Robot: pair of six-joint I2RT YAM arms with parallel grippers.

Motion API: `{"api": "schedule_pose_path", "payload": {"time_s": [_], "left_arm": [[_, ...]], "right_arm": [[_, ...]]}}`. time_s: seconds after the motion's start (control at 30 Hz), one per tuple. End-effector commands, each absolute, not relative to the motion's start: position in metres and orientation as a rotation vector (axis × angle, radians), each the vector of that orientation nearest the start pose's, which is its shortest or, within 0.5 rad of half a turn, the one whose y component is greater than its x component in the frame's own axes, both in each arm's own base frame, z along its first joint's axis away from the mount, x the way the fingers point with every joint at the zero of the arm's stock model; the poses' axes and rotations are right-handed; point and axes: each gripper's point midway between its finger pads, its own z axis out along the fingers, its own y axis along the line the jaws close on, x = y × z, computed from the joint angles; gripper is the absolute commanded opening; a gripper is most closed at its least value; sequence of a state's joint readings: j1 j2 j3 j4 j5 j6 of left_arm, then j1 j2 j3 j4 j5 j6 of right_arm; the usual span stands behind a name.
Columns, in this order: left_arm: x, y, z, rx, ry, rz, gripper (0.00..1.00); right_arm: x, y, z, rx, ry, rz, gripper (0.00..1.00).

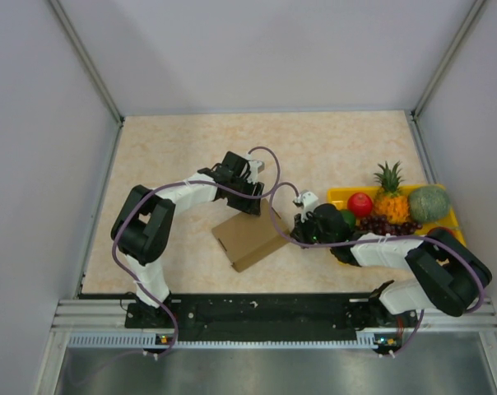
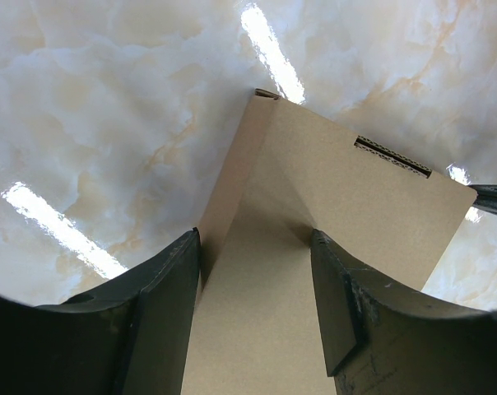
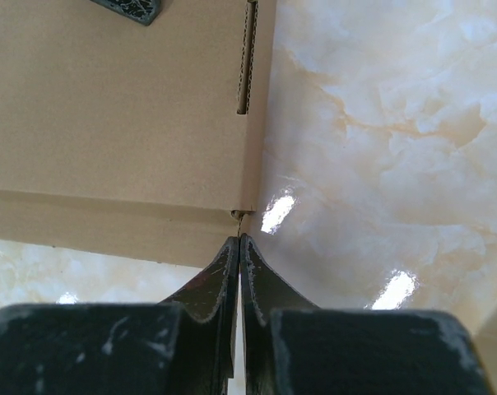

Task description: Fold the paper box

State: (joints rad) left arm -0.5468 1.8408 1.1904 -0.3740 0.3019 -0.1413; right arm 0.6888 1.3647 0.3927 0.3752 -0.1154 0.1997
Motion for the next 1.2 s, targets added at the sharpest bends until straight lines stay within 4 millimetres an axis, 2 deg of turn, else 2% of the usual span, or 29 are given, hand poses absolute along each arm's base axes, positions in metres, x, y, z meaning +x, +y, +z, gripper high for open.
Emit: {"api": "schedule_pose_path", "payload": {"time_s": [0.0, 0.2, 0.27, 0.43, 0.57, 0.7, 0.83, 0.87, 0.93, 0.97, 1.17], "left_arm": [[0.316, -0.254, 0.027, 0.660, 2.612, -0.554, 0.58], [0.317, -0.259, 0.031, 0.693, 2.588, -0.591, 0.56], [0.316, -0.262, 0.034, 0.719, 2.575, -0.607, 0.56], [0.313, -0.268, 0.035, 0.761, 2.560, -0.647, 0.52], [0.308, -0.273, 0.035, 0.778, 2.561, -0.707, 0.52], [0.305, -0.275, 0.036, 0.802, 2.558, -0.734, 0.51], [0.304, -0.278, 0.037, 0.824, 2.548, -0.751, 0.51], [0.304, -0.278, 0.037, 0.827, 2.549, -0.754, 0.51], [0.303, -0.279, 0.036, 0.836, 2.552, -0.764, 0.50], [0.304, -0.280, 0.038, 0.841, 2.547, -0.768, 0.50], [0.303, -0.285, 0.042, 0.866, 2.547, -0.796, 0.49]], "right_arm": [[0.255, 0.247, 0.048, -0.658, 2.082, 0.624, 0.00], [0.263, 0.253, 0.061, -0.712, 2.072, 0.595, 0.00], [0.262, 0.252, 0.056, -0.760, 2.092, 0.569, 0.00], [0.269, 0.260, 0.061, -0.820, 2.084, 0.559, 0.00], [0.282, 0.268, 0.072, -0.865, 2.055, 0.533, 0.00], [0.288, 0.271, 0.078, -0.911, 2.043, 0.512, 0.00], [0.291, 0.273, 0.082, -1.023, 2.010, 0.457, 0.00], [0.296, 0.277, 0.089, -1.038, 1.989, 0.451, 0.00], [0.296, 0.281, 0.087, -1.081, 1.980, 0.467, 0.00], [0.297, 0.287, 0.093, -1.092, 1.967, 0.488, 0.00], [0.293, 0.308, 0.091, -1.189, 1.921, 0.522, 0.00]]}}
